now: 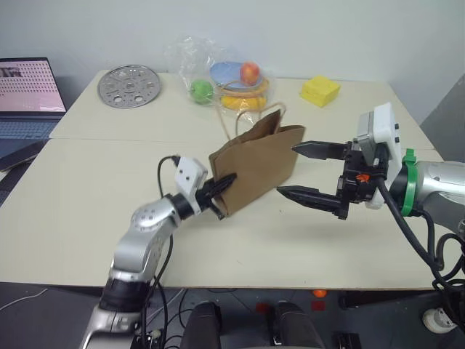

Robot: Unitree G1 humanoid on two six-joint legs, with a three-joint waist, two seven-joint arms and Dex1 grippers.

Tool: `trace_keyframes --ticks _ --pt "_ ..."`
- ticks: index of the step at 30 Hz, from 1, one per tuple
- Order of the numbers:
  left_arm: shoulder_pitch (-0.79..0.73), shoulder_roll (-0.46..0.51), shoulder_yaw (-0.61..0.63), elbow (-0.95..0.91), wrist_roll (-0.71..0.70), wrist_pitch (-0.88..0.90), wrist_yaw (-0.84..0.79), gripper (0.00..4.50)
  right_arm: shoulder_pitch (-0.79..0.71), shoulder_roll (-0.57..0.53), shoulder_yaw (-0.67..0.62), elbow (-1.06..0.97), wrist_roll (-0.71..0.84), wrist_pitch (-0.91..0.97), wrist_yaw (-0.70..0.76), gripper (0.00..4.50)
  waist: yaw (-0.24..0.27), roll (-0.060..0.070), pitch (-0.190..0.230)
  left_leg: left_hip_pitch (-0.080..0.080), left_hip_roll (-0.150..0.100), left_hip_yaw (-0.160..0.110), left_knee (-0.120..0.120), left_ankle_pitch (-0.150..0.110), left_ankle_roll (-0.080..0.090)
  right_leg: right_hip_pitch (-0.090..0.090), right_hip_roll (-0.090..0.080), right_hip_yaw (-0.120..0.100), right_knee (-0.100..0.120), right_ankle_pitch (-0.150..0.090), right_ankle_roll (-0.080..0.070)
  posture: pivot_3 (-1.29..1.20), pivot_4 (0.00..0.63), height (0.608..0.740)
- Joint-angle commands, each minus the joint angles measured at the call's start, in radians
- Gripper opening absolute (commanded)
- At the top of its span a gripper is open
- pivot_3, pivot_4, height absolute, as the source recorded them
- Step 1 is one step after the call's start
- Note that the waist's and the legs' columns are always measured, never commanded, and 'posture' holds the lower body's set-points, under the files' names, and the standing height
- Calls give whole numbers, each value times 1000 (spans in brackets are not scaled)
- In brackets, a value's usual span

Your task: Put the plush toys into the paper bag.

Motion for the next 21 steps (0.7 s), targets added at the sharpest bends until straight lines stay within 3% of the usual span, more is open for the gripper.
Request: trace_keyframes --ticks 1,4,7,12,16,21 --pt "-147 51 10 109 -109 38 -241 13 -60 -57 -76 25 36 8 19 4500 -3 0 0 0 0 0 0 0 0 0 0 0 0 0 0 0 150 740" --pt "-264 92 -33 285 -129 53 -470 13 -67 -102 -113 28 97 42 9 4500 -5 0 0 0 0 0 -1 0 0 -1 2 -1 0 0 -1 0 150 740" --pt "-351 85 -99 480 -53 -57 -631 13 -42 -139 -147 11 148 65 -5 4500 -6 0 0 0 0 -1 -3 -1 1 -1 2 -1 0 -1 -2 0 150 740" --pt "-460 13 -134 721 3 -165 -784 13 8 -166 -184 -33 234 80 -93 4500 -5 0 0 -2 0 -2 -3 -1 2 -2 3 -2 -1 -1 -2 0 150 740" --pt "-503 -27 -132 849 60 -260 -803 13 48 -189 -216 -51 282 77 -136 4500 -6 0 0 -3 1 -3 -3 -1 2 -3 3 -3 0 -1 -2 0 150 740" --pt "-537 -23 -102 903 84 -297 -820 1239 71 -211 -223 -68 342 61 -200 4500 -9 0 0 -3 1 -3 -2 -1 2 -3 3 -2 0 -1 -1 0 150 740"
